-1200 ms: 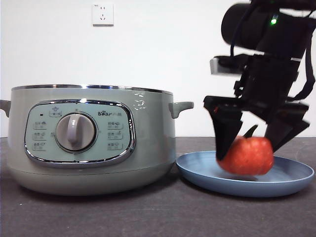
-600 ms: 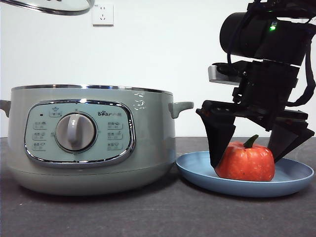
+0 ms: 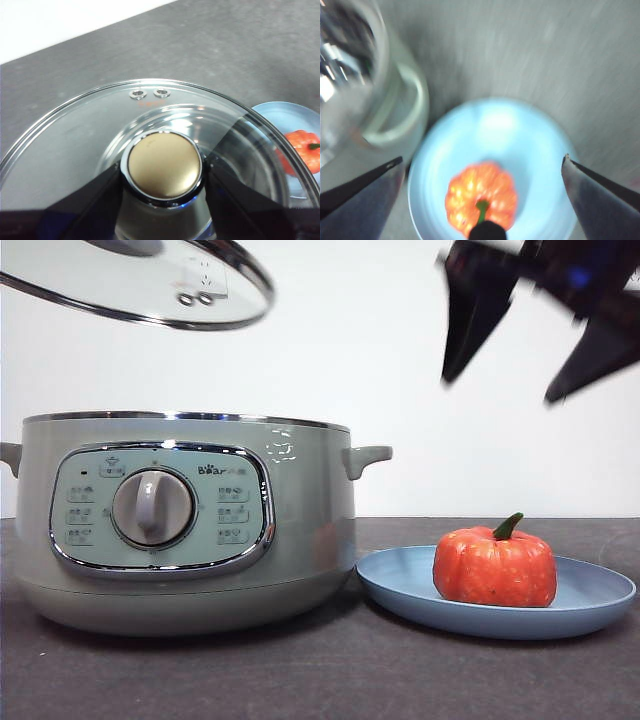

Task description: Take the pumpkin out from the steamer,put the pumpkin in the blue plate,close the lid

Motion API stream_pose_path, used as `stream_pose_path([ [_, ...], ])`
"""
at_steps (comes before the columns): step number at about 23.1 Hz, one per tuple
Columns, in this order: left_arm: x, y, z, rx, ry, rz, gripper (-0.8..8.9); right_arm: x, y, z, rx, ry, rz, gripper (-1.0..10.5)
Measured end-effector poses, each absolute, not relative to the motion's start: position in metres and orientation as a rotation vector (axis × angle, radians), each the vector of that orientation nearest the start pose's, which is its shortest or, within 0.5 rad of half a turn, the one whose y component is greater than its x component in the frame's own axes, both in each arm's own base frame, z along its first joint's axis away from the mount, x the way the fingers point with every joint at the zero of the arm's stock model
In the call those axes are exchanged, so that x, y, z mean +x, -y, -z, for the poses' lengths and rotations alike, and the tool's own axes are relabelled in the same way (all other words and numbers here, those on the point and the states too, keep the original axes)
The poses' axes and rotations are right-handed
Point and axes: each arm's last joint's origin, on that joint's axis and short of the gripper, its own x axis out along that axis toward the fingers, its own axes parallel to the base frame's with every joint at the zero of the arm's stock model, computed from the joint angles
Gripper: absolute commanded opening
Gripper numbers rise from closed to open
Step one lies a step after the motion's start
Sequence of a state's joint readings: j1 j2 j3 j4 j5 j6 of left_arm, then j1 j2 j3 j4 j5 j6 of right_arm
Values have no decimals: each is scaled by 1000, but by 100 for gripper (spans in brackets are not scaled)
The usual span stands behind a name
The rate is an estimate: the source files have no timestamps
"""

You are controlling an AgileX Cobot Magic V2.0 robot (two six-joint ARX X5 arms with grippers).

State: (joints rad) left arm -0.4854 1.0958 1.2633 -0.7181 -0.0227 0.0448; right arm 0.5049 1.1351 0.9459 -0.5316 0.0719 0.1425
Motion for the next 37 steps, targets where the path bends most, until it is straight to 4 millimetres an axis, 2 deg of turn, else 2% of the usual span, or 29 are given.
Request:
stream_pose_path([
  [5,217,115,-366,189,-613,504,-9,171,-82,-332,-4,-519,-319,598],
  [10,240,129,-343,194,-699,539,-9,148,-63,-350,19,-396,-243,598],
  [18,256,138,-328,194,-730,558,-9,143,-60,-353,15,-372,-218,598],
  [34,257,143,-317,213,-811,573,2,143,-60,-353,14,-374,-218,598],
  [35,257,143,-316,213,-812,573,17,143,-60,-353,14,-374,-218,598],
  [37,257,143,-316,213,-813,573,150,143,-60,-353,14,-373,-218,598],
])
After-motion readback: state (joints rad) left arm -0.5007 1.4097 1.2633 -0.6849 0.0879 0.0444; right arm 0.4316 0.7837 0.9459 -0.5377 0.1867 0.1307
